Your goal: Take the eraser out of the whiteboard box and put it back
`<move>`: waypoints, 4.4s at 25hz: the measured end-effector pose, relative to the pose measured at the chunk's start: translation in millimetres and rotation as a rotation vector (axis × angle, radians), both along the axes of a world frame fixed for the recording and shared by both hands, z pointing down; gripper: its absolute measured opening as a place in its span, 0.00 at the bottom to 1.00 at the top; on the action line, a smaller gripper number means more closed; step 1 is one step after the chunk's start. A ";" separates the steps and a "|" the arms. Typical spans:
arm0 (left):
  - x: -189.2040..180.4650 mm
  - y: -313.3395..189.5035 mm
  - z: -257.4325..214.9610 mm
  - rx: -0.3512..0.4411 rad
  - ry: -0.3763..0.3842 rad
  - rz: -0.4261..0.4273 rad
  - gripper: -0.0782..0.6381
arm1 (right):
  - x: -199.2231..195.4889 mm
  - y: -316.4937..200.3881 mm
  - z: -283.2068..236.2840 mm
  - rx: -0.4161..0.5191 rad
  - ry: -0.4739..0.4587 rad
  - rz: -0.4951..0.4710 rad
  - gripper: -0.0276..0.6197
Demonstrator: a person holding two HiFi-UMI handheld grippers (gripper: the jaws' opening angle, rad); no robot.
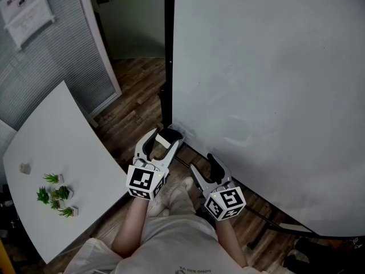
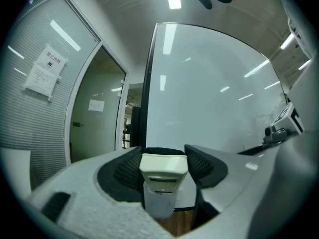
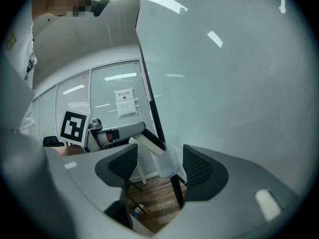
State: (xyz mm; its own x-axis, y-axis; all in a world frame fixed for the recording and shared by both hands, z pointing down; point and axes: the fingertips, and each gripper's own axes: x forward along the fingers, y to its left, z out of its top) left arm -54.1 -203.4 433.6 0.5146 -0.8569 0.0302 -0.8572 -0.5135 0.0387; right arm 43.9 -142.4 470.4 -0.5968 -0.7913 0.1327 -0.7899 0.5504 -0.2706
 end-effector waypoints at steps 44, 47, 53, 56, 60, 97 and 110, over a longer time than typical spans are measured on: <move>14.4 -33.2 49.5 -0.094 -0.047 0.020 0.48 | 4.1 -20.9 13.3 -0.035 0.021 -0.013 0.48; 15.5 -35.4 52.3 -0.094 -0.057 0.025 0.48 | 2.9 -22.4 15.1 -0.038 0.021 -0.014 0.48; 18.1 -37.4 56.9 -0.102 -0.073 0.032 0.48 | 1.1 -23.1 15.4 -0.045 0.025 -0.018 0.48; 19.7 -39.3 58.2 -0.102 -0.085 0.036 0.48 | 0.3 -24.0 15.5 -0.048 0.027 -0.019 0.48; 20.3 -40.6 62.4 -0.108 -0.095 0.036 0.48 | 0.3 -25.1 15.0 -0.050 0.029 -0.019 0.48; 6.0 -12.5 29.7 -0.037 -0.017 0.013 0.47 | 1.2 -6.0 -5.2 0.025 0.026 0.003 0.48; -8.8 15.9 5.9 0.006 -0.007 -0.005 0.36 | 6.5 5.9 -34.2 0.131 -0.001 0.041 0.34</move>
State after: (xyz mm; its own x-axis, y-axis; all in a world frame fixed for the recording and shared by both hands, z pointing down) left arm -62.9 -187.5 439.5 0.5100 -0.8597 0.0289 -0.8601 -0.5092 0.0300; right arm 50.4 -136.5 436.3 -0.5633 -0.8258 0.0259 -0.8125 0.5480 -0.1989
